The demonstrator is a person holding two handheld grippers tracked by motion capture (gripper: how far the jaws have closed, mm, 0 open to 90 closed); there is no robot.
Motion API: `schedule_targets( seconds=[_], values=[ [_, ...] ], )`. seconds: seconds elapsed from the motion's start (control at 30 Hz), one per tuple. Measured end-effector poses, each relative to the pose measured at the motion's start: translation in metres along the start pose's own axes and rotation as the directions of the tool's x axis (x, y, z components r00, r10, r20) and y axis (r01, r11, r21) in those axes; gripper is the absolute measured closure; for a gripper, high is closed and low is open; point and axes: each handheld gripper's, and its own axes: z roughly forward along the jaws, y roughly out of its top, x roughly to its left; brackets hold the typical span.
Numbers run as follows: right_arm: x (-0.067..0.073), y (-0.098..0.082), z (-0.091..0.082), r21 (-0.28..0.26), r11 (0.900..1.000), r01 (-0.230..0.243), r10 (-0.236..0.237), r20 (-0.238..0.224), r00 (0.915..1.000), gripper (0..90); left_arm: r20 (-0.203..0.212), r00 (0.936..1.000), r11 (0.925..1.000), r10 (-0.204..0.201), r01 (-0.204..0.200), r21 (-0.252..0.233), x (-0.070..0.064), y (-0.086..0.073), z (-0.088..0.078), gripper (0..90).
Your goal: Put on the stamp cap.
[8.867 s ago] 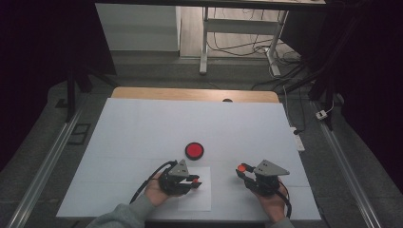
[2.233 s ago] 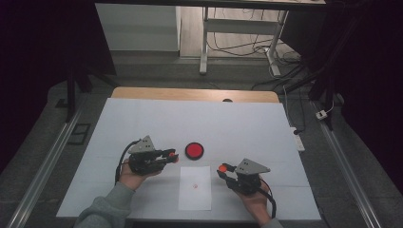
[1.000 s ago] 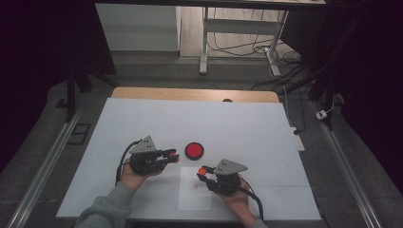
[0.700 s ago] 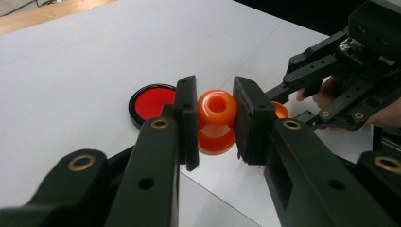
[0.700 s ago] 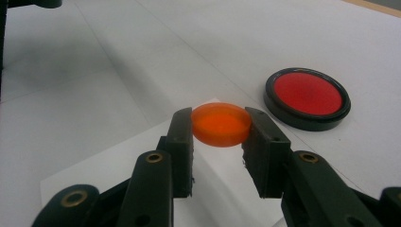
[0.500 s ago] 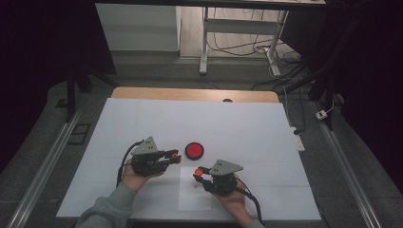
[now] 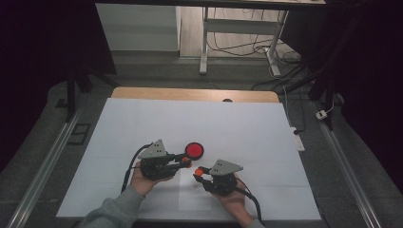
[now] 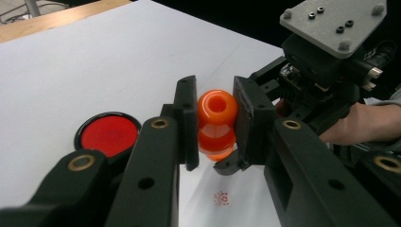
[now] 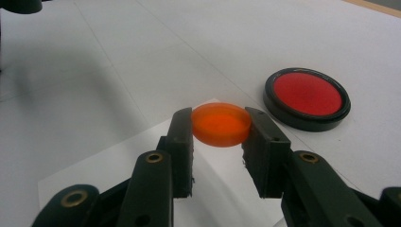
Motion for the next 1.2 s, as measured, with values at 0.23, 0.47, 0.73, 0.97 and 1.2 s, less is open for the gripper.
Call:
schedule_targets(
  seconds=[0.23, 0.47, 0.73, 0.97, 1.2],
  values=[
    [0.0, 0.0, 0.0, -0.01, 1.0, 0.0, 0.0, 0.002, 1.0, 64.2, -0.007, 1.0, 1.0, -0.004, 0.004, -0.004, 0.0, -0.001, 0.004, 72.5],
    [0.0, 0.0, 0.0, -0.01, 1.0, 0.001, -0.001, -0.001, 1.0, 64.1, 0.002, 1.0, 0.9999, -0.01, 0.01, -0.013, -0.002, -0.001, 0.01, 72.5],
    [0.001, 0.001, -0.001, -0.019, 1.0, -0.002, 0.002, -0.003, 1.0, 64.2, 0.025, 0.9997, 1.0, -0.006, 0.006, -0.001, -0.006, -0.002, 0.018, 72.5],
    [0.002, 0.003, -0.003, -0.026, 1.0, 0.003, -0.003, 0.004, 1.0, 64.2, 0.044, 0.999, 0.9999, -0.009, 0.009, 0.01, -0.008, -0.004, 0.024, 72.5],
    [0.001, 0.004, -0.006, -0.04, 0.999, -0.005, 0.005, 0.007, 1.0, 64.2, 0.058, 0.9982, 0.9997, -0.015, 0.014, 0.02, -0.009, -0.006, 0.028, 72.5]
  ],
)
